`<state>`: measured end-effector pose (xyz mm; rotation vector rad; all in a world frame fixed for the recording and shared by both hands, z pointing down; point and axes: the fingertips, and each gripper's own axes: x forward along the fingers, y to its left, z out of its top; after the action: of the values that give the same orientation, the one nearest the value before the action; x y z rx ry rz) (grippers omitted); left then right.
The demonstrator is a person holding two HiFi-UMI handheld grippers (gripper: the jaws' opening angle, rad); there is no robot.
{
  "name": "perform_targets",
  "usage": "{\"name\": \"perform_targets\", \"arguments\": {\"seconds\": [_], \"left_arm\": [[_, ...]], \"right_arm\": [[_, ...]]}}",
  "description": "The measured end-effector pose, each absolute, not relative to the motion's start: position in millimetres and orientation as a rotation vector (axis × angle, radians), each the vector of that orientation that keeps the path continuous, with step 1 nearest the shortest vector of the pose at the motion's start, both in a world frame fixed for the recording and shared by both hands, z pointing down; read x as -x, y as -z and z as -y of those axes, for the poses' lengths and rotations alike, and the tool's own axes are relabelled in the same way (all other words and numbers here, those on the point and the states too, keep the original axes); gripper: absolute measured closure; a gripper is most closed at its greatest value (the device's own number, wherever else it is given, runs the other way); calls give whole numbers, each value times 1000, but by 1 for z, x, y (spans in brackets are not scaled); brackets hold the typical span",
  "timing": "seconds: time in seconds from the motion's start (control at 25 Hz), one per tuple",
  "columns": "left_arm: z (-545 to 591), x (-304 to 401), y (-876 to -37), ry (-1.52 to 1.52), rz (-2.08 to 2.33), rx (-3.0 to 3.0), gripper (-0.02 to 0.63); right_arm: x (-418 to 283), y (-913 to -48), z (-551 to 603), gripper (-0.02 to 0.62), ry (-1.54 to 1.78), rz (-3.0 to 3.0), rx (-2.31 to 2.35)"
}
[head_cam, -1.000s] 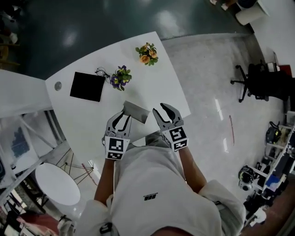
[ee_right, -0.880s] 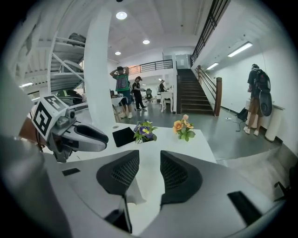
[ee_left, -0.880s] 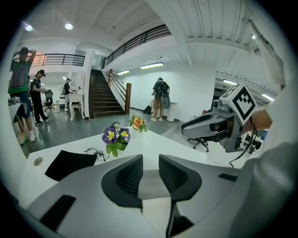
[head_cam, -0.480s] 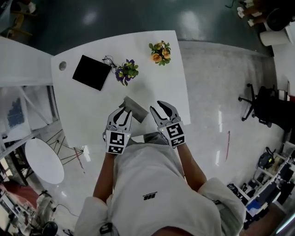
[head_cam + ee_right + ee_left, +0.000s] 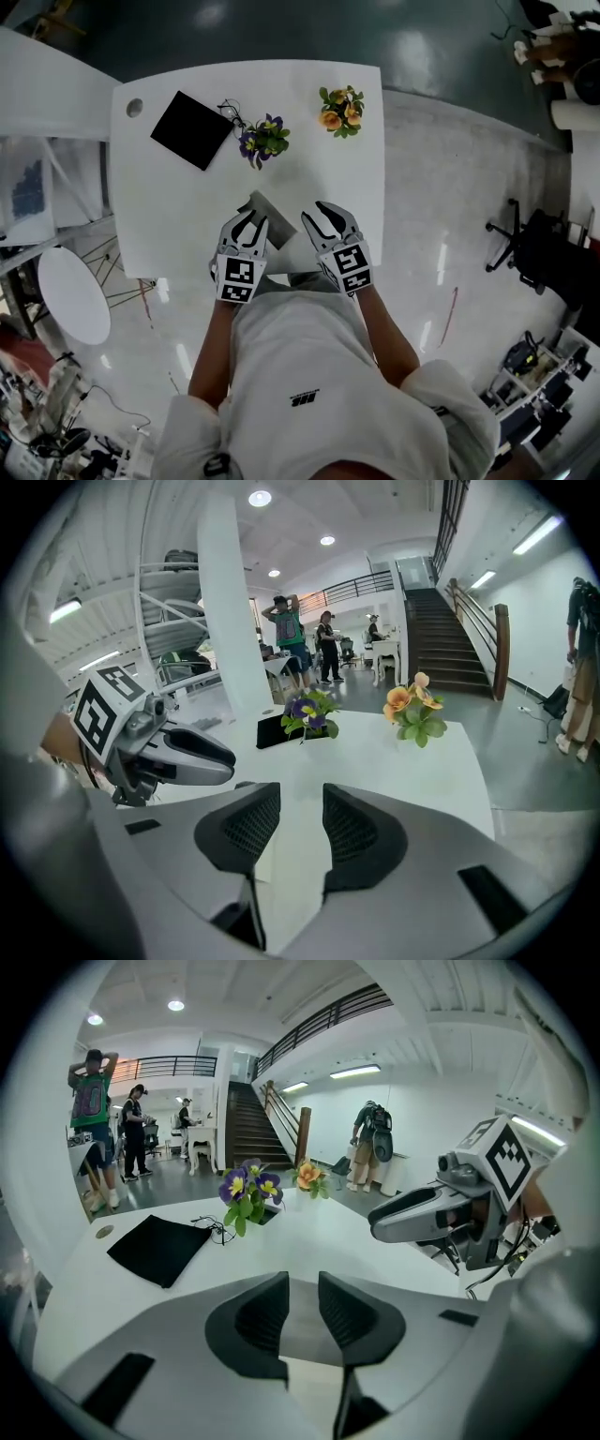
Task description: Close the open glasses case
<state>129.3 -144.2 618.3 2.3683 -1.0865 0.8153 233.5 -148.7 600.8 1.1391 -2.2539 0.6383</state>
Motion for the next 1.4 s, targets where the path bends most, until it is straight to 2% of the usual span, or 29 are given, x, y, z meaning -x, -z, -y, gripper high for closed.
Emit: {"name": "perform_targets", "arguments": {"seconds": [0.52,1.4], "left_arm": [[146,-133,-646,-840,1190,-2248,497],[138,-153,-677,-946,1107,-2174,495]], "right_arm": [[-224,-631,155,453,-666,2285,-991],[-205,-663,157,453,-688,2280,-845]]}}
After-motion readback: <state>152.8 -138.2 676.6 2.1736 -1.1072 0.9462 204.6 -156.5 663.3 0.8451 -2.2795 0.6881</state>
